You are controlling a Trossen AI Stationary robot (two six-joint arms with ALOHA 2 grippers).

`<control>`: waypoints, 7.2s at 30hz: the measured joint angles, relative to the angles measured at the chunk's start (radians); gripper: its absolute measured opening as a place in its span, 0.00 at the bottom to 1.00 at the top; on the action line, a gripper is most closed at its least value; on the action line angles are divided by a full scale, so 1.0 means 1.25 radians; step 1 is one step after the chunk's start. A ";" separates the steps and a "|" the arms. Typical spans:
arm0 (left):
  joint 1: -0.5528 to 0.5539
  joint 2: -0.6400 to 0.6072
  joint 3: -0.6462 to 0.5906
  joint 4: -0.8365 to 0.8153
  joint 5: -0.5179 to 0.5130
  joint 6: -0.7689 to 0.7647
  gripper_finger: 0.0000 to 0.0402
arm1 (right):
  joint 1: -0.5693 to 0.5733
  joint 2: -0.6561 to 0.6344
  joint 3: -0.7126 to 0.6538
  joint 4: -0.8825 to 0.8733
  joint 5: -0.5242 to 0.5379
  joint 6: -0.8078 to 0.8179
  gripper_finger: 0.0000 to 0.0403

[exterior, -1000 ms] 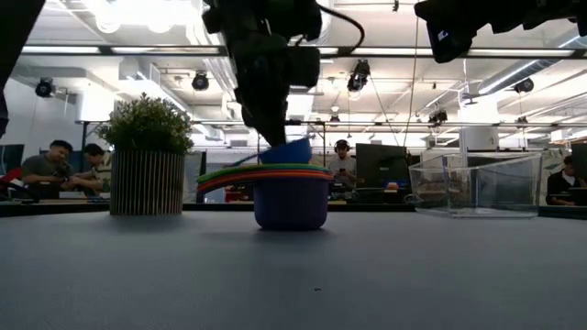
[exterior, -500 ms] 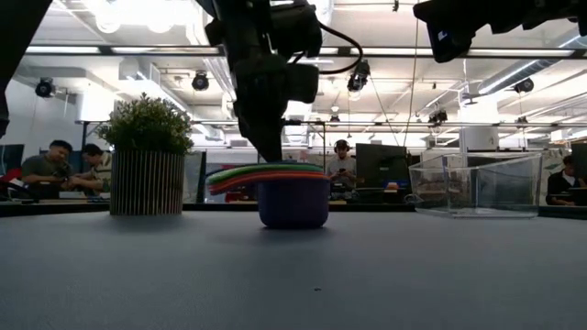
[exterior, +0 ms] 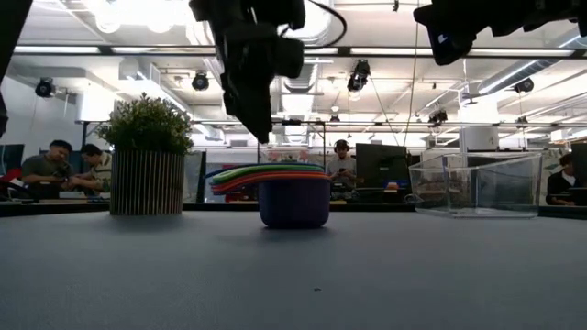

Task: Nest measuring cups in basket
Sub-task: Adjust the stacked measuring cups

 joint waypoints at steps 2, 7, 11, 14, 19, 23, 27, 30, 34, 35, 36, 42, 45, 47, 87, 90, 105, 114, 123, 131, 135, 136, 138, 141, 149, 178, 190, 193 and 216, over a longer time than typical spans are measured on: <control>-0.013 -0.010 -0.007 -0.003 -0.018 -0.008 0.44 | 0.000 0.000 0.000 -0.003 0.000 0.001 0.28; -0.057 -0.020 -0.042 0.006 -0.023 -0.020 0.48 | 0.000 0.000 0.000 -0.003 0.000 0.000 0.28; -0.071 -0.020 -0.089 0.030 -0.076 -0.088 0.56 | 0.000 0.000 0.000 -0.001 0.000 0.000 0.28; -0.070 -0.018 -0.121 0.060 -0.086 -0.113 0.64 | 0.000 0.000 0.000 0.001 0.000 -0.001 0.28; -0.070 -0.018 -0.136 0.099 -0.087 -0.136 0.79 | 0.000 0.000 0.000 0.002 0.000 -0.002 0.28; -0.074 -0.018 -0.128 0.109 -0.081 -0.150 0.91 | -0.001 0.000 0.000 0.002 0.000 -0.003 0.28; -0.078 -0.013 -0.122 0.114 -0.082 -0.180 0.98 | -0.001 0.000 0.000 0.002 0.000 -0.004 0.28; -0.080 -0.010 -0.127 0.117 -0.085 -0.199 0.98 | -0.001 0.000 0.000 0.002 0.000 -0.004 0.28; -0.085 -0.010 -0.129 0.119 -0.087 -0.217 0.98 | -0.001 0.000 0.000 0.001 0.000 -0.003 0.28; -0.087 -0.010 -0.129 0.122 -0.088 -0.219 0.98 | -0.001 0.000 0.000 0.001 0.000 -0.003 0.28; -0.090 -0.010 -0.129 0.125 -0.088 -0.219 0.98 | -0.001 0.000 0.000 0.001 0.000 -0.003 0.28; -0.100 -0.006 -0.129 0.128 -0.088 -0.220 0.98 | -0.001 0.000 0.000 0.001 0.000 -0.003 0.28; -0.102 -0.006 -0.130 0.129 -0.089 -0.219 0.97 | -0.001 0.000 0.000 0.001 0.000 -0.003 0.28; -0.102 -0.006 -0.130 0.129 -0.089 -0.218 0.97 | -0.001 0.000 0.000 0.001 0.000 -0.003 0.28; -0.133 0.050 -0.060 0.121 -0.075 -0.316 0.97 | -0.002 0.000 0.000 0.001 0.005 -0.001 0.28; -0.133 0.050 -0.061 0.121 -0.087 -0.322 0.97 | -0.002 0.000 0.000 -0.002 0.036 -0.001 0.28; -0.133 0.051 -0.061 0.125 -0.141 -0.392 0.97 | -0.002 0.000 0.000 -0.005 0.044 -0.001 0.28; -0.133 0.107 -0.061 0.132 -0.150 -0.393 0.97 | -0.002 0.000 0.000 -0.005 0.044 0.000 0.28; -0.133 0.119 -0.062 0.133 -0.148 -0.381 0.86 | -0.002 0.000 0.000 -0.005 0.044 0.000 0.28; -0.132 0.118 -0.062 0.125 -0.126 -0.323 0.51 | -0.002 0.000 0.000 -0.005 0.044 0.000 0.28; -0.129 0.118 -0.062 0.105 -0.098 -0.266 0.32 | -0.002 0.000 0.000 -0.005 0.044 0.000 0.28; -0.129 0.117 -0.062 0.097 -0.088 -0.249 0.29 | -0.002 0.000 0.000 -0.005 0.044 0.000 0.28; -0.128 0.114 -0.062 0.075 -0.068 -0.212 0.28 | -0.002 0.000 0.000 -0.005 0.044 0.000 0.28; -0.129 0.106 -0.062 0.043 -0.032 -0.161 0.28 | -0.002 0.000 0.000 -0.006 0.044 0.000 0.28; -0.135 0.054 -0.062 -0.069 0.006 -0.051 0.28 | -0.002 0.000 0.000 -0.010 0.044 0.000 0.28; -0.113 -0.052 -0.279 0.190 0.129 0.011 0.17 | -0.002 0.000 0.000 -0.018 0.061 0.013 0.28; -0.113 -0.107 -0.244 0.196 0.066 0.014 0.25 | -0.002 0.000 0.000 -0.018 0.063 0.020 0.28; -0.113 -0.102 -0.247 0.194 0.058 0.014 0.26 | -0.002 0.000 0.000 -0.021 0.063 0.020 0.28; -0.031 -0.112 -0.412 0.417 0.311 -0.043 0.05 | -0.002 0.000 0.000 -0.024 0.063 0.020 0.28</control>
